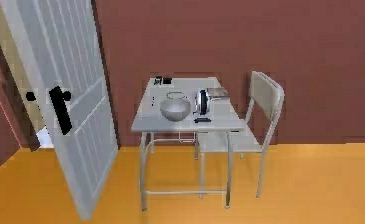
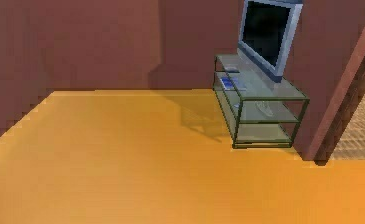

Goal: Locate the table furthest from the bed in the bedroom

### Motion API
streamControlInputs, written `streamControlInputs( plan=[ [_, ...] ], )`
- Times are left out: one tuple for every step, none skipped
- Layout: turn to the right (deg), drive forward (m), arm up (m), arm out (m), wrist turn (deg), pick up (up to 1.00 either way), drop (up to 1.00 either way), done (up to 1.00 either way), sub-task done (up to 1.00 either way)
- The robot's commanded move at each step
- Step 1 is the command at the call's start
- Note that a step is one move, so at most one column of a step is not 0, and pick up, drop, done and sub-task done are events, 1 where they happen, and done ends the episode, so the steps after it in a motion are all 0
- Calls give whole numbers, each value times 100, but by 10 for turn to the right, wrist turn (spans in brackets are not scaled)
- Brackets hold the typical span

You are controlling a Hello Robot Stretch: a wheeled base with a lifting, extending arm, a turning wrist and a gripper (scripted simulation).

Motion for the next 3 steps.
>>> streamControlInputs(
  plan=[
    [90, 0, 0, 0, 0, 0, 0, 0, 0],
    [0, 30, 0, 0, 0, 0, 0, 0, 0],
    [0, 0, 0, 0, 0, 0, 0, 100, 0]
  ],
)
